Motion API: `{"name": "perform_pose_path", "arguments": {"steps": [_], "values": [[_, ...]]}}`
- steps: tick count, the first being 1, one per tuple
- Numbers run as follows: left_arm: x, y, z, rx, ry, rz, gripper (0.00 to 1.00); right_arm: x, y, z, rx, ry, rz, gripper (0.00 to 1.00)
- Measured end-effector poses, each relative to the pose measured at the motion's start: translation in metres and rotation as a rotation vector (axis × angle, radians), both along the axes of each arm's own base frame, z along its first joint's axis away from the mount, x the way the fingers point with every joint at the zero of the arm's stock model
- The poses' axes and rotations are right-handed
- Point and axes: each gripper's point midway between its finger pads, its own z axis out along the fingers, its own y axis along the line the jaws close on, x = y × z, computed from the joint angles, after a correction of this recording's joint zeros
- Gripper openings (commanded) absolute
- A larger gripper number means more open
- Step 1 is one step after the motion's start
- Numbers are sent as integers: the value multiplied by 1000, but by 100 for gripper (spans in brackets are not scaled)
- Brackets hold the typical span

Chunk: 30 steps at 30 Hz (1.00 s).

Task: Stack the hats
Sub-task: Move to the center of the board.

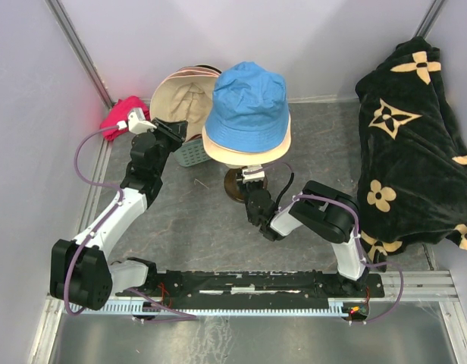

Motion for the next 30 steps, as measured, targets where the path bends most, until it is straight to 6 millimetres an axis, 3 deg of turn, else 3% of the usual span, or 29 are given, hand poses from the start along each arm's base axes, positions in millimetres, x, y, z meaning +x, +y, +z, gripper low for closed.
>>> {"name": "perform_pose_path", "arguments": {"steps": [12, 30], "values": [[0, 0, -2, -1, -4, -1, 35, 2, -24, 0, -7, 10, -3, 18], [0, -1, -4, 0, 0, -3, 36, 10, -89, -1, -4, 30, -113, 18]]}}
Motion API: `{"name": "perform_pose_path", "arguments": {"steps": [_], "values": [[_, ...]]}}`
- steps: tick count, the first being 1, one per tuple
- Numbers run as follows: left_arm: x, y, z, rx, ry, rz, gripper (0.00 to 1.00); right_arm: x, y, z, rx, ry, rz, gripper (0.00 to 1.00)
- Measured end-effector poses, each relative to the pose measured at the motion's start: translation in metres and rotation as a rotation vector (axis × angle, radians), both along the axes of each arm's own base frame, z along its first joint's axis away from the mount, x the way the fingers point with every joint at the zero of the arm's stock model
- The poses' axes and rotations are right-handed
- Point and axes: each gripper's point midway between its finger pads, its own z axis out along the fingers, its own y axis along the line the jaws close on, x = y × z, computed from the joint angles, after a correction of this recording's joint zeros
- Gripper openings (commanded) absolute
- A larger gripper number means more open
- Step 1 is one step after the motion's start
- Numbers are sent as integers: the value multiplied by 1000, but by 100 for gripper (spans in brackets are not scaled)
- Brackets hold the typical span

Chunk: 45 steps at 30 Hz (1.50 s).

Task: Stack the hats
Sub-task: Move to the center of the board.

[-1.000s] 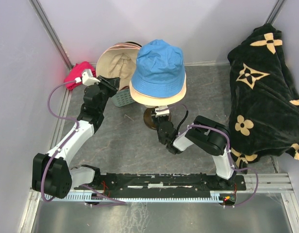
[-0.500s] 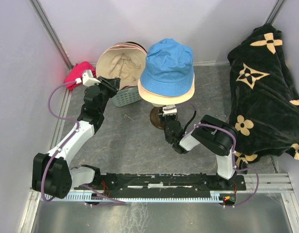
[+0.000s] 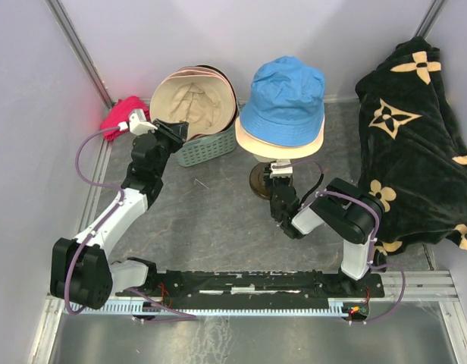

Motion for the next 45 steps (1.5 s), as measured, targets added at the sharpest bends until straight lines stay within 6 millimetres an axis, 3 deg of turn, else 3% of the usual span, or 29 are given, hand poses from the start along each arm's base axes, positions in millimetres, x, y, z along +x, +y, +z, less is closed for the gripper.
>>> {"name": "perform_pose_path", "arguments": {"steps": [5, 11, 16, 24, 33, 40, 45], "values": [[2, -1, -6, 13, 14, -5, 37, 2, -7, 0, 2, 1, -18, 24], [3, -1, -9, 33, 15, -8, 37, 1, -8, 0, 10, 2, -17, 52], [3, -1, -11, 35, 20, -7, 37, -4, -13, -4, 8, 14, -18, 62], [2, -4, -13, 38, 30, -5, 39, -27, -12, -6, -14, 28, 4, 69], [3, -20, -3, 46, 39, 1, 41, -55, -21, 14, 13, 7, 11, 72], [4, -26, 2, 83, 45, -10, 42, -64, -33, 25, 40, 12, -9, 72], [10, -28, 4, 149, 53, -23, 42, -67, -33, 17, 27, 35, -4, 73]]}}
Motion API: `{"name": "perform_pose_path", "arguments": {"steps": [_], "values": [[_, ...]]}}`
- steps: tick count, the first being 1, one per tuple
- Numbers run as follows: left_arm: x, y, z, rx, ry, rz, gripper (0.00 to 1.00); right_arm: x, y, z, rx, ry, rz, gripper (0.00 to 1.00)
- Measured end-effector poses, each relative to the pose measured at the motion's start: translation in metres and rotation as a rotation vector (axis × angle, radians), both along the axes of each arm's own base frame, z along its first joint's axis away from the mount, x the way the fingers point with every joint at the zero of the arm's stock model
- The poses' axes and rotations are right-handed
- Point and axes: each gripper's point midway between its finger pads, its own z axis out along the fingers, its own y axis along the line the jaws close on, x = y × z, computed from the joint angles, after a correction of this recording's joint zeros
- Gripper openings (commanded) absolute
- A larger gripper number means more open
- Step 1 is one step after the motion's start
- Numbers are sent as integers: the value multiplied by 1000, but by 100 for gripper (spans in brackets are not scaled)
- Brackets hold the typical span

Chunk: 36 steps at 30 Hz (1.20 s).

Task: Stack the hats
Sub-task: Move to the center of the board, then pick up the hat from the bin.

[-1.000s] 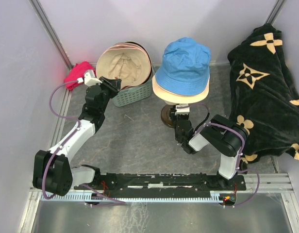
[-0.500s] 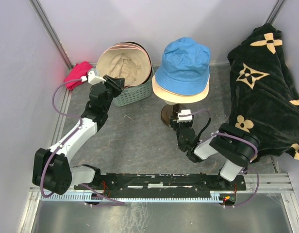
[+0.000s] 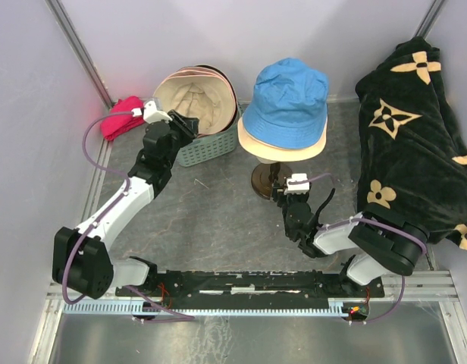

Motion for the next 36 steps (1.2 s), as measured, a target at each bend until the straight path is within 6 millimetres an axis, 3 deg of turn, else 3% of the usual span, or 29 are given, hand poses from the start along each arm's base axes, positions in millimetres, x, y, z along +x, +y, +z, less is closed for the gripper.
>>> {"name": "perform_pose_path", "arguments": {"steps": [6, 14, 24, 36], "values": [[-2, 1, -7, 143, 35, -32, 43, -14, -2, -5, 1, 36, 10, 73], [-11, -8, -5, 384, 57, -118, 43, -33, -11, 27, 106, 26, 3, 77], [-31, -4, -37, 702, 144, -198, 43, -46, -32, 40, 118, 30, -34, 78], [-20, 14, -59, 938, 207, -163, 46, -49, -39, 36, 98, 39, -46, 78]]}}
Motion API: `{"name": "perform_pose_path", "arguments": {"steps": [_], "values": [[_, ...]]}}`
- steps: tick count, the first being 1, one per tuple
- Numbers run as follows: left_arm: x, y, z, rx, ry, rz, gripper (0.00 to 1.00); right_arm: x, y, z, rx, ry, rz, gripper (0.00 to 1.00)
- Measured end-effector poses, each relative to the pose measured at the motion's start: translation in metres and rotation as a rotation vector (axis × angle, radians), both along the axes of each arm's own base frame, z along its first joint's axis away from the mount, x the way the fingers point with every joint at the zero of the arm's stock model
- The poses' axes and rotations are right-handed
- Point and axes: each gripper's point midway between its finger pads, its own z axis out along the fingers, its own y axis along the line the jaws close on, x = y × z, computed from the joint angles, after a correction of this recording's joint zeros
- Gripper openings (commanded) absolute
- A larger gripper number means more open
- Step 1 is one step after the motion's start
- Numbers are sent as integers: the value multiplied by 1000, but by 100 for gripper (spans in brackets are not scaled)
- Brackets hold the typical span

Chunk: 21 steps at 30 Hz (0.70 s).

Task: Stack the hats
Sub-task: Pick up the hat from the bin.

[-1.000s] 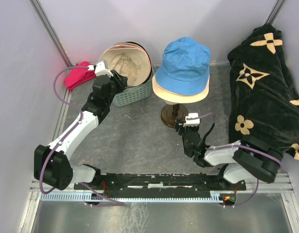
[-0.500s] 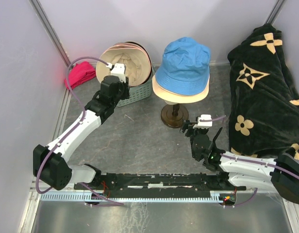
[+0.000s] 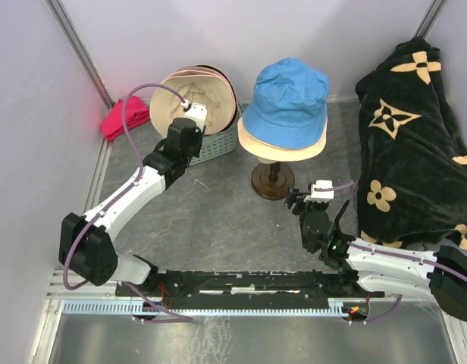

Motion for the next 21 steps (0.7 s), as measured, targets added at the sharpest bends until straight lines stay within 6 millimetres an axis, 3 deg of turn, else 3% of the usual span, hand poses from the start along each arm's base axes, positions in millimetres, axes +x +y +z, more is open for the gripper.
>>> {"name": "perform_pose_path", "arguments": {"steps": [9, 21], "values": [[10, 1, -2, 45, -21, 0, 51, -1, -2, 3, 7, -5, -1, 78], [25, 0, -19, 102, -16, 7, 53, -3, -5, 10, 16, -21, -3, 78]]}}
